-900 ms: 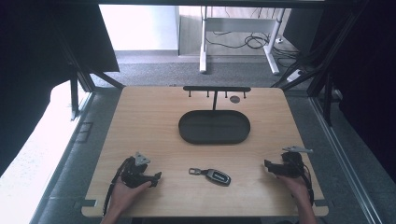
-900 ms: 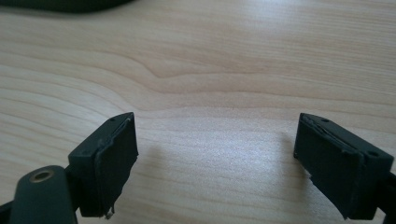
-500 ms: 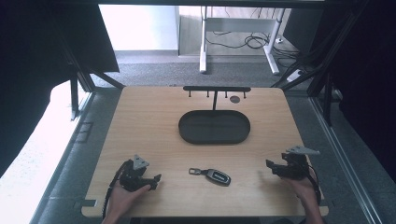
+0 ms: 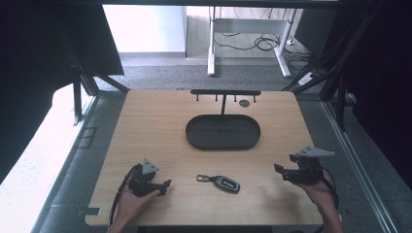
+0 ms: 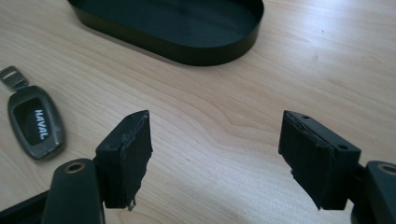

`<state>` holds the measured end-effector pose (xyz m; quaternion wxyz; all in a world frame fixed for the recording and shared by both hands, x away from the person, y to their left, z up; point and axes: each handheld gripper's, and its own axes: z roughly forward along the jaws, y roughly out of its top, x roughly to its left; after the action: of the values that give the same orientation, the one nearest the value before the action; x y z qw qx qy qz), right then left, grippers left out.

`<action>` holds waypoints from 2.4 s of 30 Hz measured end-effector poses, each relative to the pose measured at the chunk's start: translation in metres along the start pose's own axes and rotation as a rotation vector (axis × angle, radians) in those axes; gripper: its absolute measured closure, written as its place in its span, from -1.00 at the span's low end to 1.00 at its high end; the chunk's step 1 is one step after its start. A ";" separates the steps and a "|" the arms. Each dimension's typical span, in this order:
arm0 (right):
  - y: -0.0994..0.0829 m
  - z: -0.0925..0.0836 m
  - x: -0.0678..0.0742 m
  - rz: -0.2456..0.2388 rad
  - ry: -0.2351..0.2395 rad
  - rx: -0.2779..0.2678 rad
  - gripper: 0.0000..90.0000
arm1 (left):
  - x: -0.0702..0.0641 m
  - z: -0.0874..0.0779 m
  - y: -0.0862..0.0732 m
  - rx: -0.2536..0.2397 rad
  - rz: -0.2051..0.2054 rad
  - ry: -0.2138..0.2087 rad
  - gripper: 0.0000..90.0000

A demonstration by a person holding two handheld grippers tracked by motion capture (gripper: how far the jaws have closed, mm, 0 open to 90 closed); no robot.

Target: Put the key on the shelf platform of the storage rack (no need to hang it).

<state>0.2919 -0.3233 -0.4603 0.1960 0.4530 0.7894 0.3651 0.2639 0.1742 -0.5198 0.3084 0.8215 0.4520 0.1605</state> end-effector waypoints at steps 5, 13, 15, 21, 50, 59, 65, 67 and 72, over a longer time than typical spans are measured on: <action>0.019 -0.004 0.009 -0.050 0.026 0.030 -0.40 | -0.001 0.002 0.001 0.003 0.003 -0.007 -0.55; 0.044 0.000 0.028 -0.135 0.076 0.073 -0.36 | -0.001 0.001 0.000 0.001 -0.003 -0.007 -0.55; 0.052 0.003 0.035 -0.160 0.107 0.082 -0.34 | 0.000 0.001 0.000 0.003 -0.004 -0.006 -0.55; 0.070 0.015 0.055 -0.226 0.157 0.125 -0.33 | 0.001 0.000 -0.001 0.009 -0.003 -0.008 -0.55; 0.090 0.072 0.139 -0.432 0.314 0.328 -0.33 | 0.004 0.001 -0.001 0.009 -0.018 -0.020 -0.55; 0.080 0.091 0.154 -0.467 0.329 0.385 -0.34 | 0.006 0.000 -0.001 0.014 -0.016 -0.019 -0.55; 0.068 0.105 0.156 -0.486 0.327 0.438 -0.34 | 0.005 0.002 -0.001 0.020 -0.012 -0.021 -0.55; 0.064 0.109 0.156 -0.488 0.325 0.453 -0.34 | 0.005 0.002 -0.001 0.021 -0.012 -0.020 -0.55; 0.058 0.115 0.157 -0.500 0.325 0.475 -0.31 | 0.005 0.002 -0.001 0.023 -0.015 -0.019 -0.55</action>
<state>0.3176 -0.1238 -0.4889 0.0410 0.2153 0.9589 0.1800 0.2668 0.1786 -0.5221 0.3045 0.8231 0.4568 0.1452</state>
